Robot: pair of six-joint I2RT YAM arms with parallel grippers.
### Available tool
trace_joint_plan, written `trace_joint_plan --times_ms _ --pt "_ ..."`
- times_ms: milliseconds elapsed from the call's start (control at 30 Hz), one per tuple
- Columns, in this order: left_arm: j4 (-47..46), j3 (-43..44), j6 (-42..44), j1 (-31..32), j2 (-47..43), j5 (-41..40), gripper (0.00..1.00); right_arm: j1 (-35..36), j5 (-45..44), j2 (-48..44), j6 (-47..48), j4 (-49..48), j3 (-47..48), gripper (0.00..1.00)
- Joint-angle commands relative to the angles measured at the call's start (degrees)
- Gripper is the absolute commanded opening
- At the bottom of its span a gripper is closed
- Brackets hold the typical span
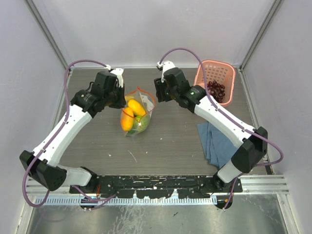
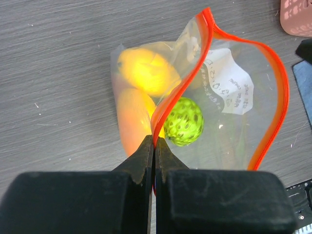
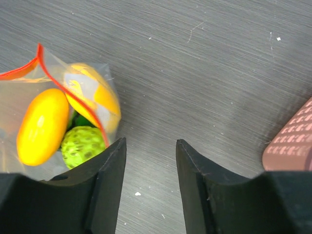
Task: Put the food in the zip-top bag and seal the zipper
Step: Pick up the fake fruit from the bin.
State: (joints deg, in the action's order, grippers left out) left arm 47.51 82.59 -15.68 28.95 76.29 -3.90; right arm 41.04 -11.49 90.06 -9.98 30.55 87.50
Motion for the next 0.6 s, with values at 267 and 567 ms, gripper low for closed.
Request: trace_joint_plan --times_ms 267,567 --pt "-1.5 2.4 -0.4 -0.4 -0.4 1.1 0.00 -14.3 4.7 -4.3 2.0 4.4 2.1 0.72" --pt "-1.4 2.4 -0.3 -0.5 -0.1 1.2 0.00 -26.7 -3.2 -1.0 6.4 2.4 -0.4 0.94"
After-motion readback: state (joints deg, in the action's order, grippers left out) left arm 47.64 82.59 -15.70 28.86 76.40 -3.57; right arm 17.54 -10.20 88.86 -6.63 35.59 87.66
